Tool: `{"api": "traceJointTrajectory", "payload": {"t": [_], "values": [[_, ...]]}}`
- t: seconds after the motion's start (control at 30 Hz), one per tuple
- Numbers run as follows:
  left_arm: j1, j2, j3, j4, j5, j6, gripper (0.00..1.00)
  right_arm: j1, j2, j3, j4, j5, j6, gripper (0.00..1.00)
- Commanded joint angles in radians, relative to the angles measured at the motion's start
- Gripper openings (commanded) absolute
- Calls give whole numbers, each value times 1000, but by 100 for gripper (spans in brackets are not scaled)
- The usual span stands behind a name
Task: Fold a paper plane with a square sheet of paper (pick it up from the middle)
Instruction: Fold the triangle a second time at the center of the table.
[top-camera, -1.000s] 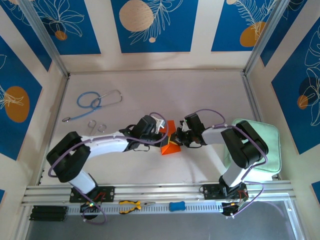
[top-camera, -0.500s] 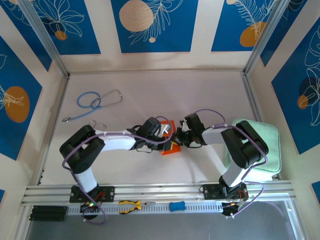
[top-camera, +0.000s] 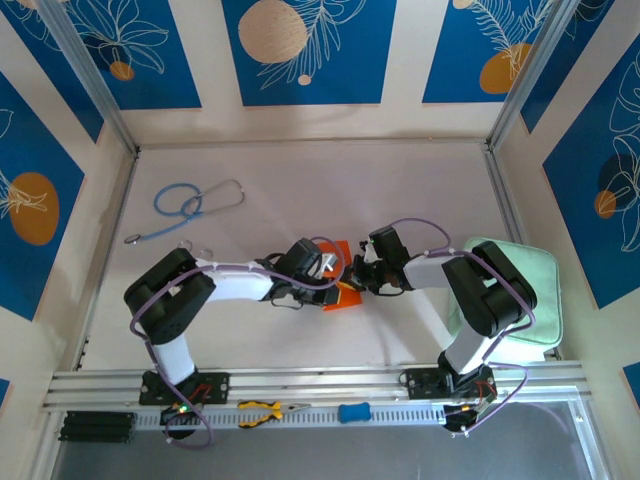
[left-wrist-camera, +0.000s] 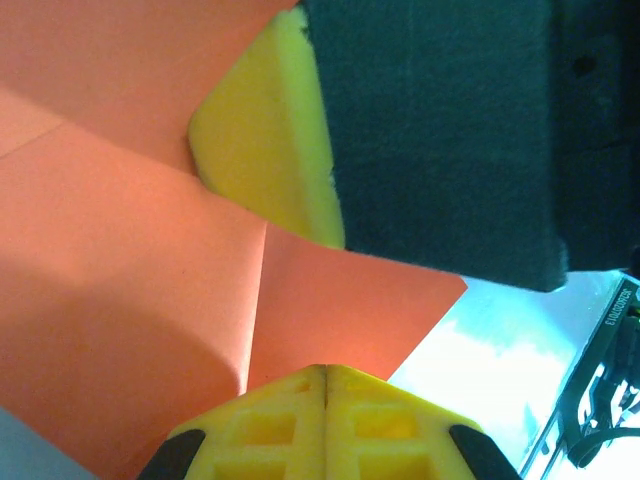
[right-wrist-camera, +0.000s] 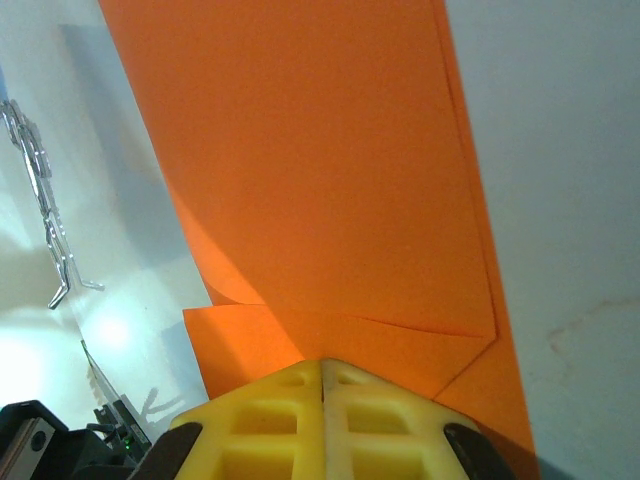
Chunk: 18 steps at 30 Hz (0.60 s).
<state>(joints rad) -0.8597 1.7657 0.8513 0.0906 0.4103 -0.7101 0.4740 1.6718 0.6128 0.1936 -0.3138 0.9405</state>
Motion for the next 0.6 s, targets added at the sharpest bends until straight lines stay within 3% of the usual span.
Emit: {"api": "traceJointTrajectory", "payload": {"t": [0.0, 0.57], "values": [[2, 5, -28, 18, -1, -18, 0, -5, 3, -23, -76, 44, -7, 0], [2, -37, -130, 60, 15, -51, 0, -14, 3, -27, -91, 51, -16, 0]]}}
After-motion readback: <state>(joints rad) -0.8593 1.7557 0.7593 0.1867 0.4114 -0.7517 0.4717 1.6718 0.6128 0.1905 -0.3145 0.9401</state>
